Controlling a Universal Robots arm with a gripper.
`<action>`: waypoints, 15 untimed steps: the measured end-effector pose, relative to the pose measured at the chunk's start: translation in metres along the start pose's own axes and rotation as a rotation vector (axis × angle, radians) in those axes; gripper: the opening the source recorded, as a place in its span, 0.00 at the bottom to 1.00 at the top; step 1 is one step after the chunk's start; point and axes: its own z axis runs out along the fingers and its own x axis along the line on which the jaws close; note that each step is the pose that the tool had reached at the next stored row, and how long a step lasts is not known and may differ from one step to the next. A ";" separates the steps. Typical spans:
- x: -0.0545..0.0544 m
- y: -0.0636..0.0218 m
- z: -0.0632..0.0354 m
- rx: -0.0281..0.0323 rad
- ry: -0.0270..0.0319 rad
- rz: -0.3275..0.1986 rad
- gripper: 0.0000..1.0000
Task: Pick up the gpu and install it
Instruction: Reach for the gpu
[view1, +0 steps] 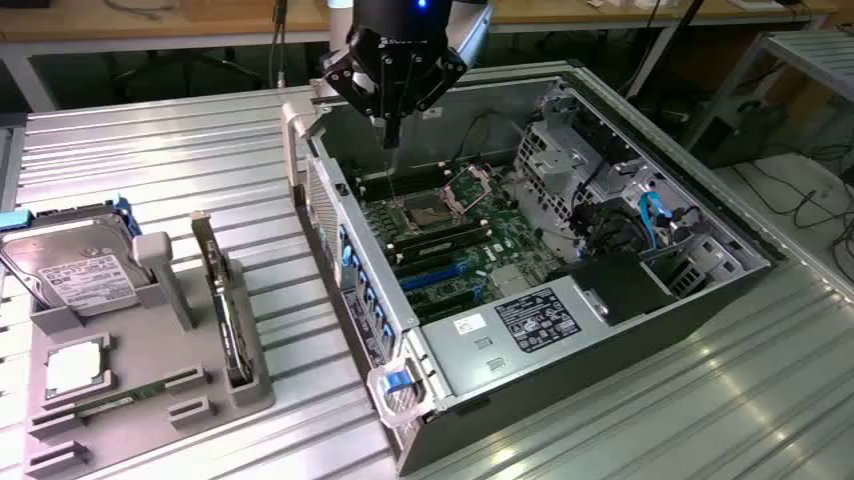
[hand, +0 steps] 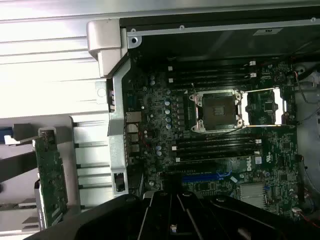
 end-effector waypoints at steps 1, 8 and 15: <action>0.001 -0.0001 0.0000 0.0000 0.0000 0.000 0.11; 0.006 -0.0005 -0.0001 -0.0001 0.0000 0.000 0.11; 0.011 -0.0012 -0.0003 -0.0001 -0.0001 0.000 0.11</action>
